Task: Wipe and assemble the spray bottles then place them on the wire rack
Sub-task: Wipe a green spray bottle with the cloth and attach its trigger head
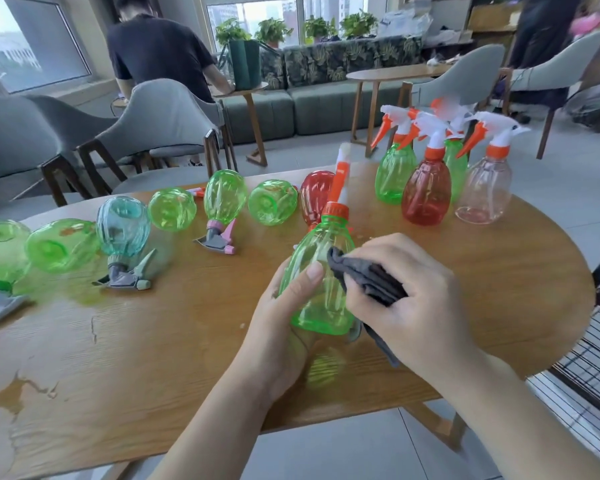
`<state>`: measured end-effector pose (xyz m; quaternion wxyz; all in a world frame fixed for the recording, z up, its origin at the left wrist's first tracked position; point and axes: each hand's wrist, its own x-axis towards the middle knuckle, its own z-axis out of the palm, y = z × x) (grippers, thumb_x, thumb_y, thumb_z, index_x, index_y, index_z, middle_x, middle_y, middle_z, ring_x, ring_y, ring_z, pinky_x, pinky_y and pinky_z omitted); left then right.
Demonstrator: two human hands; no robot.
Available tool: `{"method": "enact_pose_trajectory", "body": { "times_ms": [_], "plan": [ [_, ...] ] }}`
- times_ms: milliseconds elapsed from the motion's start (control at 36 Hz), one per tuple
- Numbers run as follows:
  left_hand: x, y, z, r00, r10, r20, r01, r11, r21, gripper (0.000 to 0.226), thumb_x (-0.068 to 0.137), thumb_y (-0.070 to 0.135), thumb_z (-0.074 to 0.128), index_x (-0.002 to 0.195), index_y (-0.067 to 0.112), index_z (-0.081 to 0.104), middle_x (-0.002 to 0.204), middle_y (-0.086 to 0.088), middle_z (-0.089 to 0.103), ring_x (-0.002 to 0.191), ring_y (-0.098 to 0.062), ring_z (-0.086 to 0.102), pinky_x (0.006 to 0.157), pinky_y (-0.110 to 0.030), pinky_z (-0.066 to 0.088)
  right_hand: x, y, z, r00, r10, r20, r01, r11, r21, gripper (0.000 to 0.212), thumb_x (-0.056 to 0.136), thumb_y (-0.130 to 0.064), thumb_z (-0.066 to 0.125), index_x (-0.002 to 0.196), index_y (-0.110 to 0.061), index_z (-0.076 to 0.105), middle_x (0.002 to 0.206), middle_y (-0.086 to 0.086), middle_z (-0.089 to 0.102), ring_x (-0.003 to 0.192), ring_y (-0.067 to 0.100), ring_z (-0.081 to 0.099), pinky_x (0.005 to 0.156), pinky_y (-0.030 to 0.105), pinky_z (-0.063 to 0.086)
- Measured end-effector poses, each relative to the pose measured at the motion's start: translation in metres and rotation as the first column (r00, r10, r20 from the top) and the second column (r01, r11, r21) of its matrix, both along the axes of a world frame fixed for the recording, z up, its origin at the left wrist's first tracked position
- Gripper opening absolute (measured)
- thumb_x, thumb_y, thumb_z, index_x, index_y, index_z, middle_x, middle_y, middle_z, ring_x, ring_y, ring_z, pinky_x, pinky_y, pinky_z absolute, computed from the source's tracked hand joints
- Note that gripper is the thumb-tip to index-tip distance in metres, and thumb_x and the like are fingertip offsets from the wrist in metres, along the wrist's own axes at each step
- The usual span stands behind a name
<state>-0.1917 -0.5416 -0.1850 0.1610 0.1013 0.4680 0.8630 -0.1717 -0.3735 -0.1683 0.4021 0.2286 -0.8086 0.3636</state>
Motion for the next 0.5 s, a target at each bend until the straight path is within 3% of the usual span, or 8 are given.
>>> {"method": "enact_pose_trajectory", "body": {
  "times_ms": [83, 167, 250, 333, 444, 500],
  "plan": [
    [0.0, 0.002, 0.0, 0.999, -0.051, 0.003, 0.051, 0.999, -0.015, 0.066, 0.089, 0.041, 0.073, 0.144, 0.009, 0.055, 0.122, -0.029, 0.06, 0.098, -0.038, 0.064, 0.073, -0.046, 0.057, -0.002, 0.002, 0.0, 0.999, -0.03, -0.012, 0.03, 0.999, -0.009, 0.018, 0.091, -0.013, 0.065, 0.104, -0.004, 0.075, 0.099, 0.005, 0.065, 0.089, 0.012, 0.062, 0.083, 0.014, 0.046],
    [0.001, 0.005, 0.002, 0.996, -0.086, 0.01, 0.086, 0.996, -0.024, 0.063, 0.084, 0.042, 0.074, 0.14, 0.015, 0.061, 0.122, -0.019, 0.066, 0.098, -0.032, 0.068, 0.073, -0.042, 0.058, -0.005, 0.005, 0.002, 0.996, -0.082, 0.033, 0.084, 0.992, -0.091, 0.02, 0.096, -0.019, 0.064, 0.107, -0.007, 0.075, 0.101, 0.002, 0.064, 0.091, 0.01, 0.061, 0.082, 0.018, 0.048],
    [0.0, 0.006, 0.003, 0.997, -0.07, 0.014, 0.071, 0.997, -0.037, 0.062, 0.084, 0.043, 0.074, 0.14, 0.016, 0.061, 0.125, -0.018, 0.066, 0.101, -0.032, 0.067, 0.077, -0.043, 0.058, -0.005, 0.003, 0.002, 0.995, -0.084, 0.053, 0.09, 0.988, -0.126, 0.017, 0.096, -0.015, 0.066, 0.11, -0.008, 0.074, 0.101, 0.002, 0.064, 0.092, 0.007, 0.062, 0.08, 0.017, 0.049],
    [0.001, 0.005, 0.006, 0.997, -0.069, 0.023, 0.069, 0.998, -0.003, 0.06, 0.094, 0.042, 0.067, 0.142, 0.006, 0.057, 0.125, -0.022, 0.063, 0.106, -0.034, 0.066, 0.082, -0.045, 0.058, 0.001, -0.004, -0.001, 0.999, -0.043, 0.002, 0.043, 0.997, -0.064, 0.017, 0.091, -0.012, 0.069, 0.106, -0.006, 0.076, 0.1, 0.003, 0.064, 0.088, 0.005, 0.061, 0.079, 0.013, 0.046],
    [0.003, 0.001, 0.008, 0.995, -0.076, 0.063, 0.073, 0.996, 0.042, 0.069, 0.098, 0.045, 0.061, 0.143, -0.006, 0.05, 0.128, -0.025, 0.06, 0.124, -0.039, 0.06, 0.111, -0.054, 0.045, 0.007, -0.01, -0.01, 0.998, 0.009, -0.056, -0.006, 0.999, 0.052, 0.021, 0.08, -0.001, 0.078, 0.1, -0.005, 0.078, 0.097, 0.006, 0.067, 0.084, 0.013, 0.063, 0.079, 0.014, 0.048],
    [0.004, 0.003, 0.01, 0.994, -0.091, 0.053, 0.09, 0.996, 0.016, 0.065, 0.101, 0.045, 0.056, 0.143, -0.005, 0.051, 0.127, -0.025, 0.062, 0.12, -0.038, 0.062, 0.104, -0.053, 0.051, 0.005, -0.008, -0.01, 0.997, -0.022, -0.071, 0.026, 0.998, 0.052, 0.02, 0.082, -0.004, 0.077, 0.102, -0.006, 0.079, 0.097, 0.005, 0.067, 0.084, 0.012, 0.064, 0.077, 0.015, 0.05]
  ]
}}
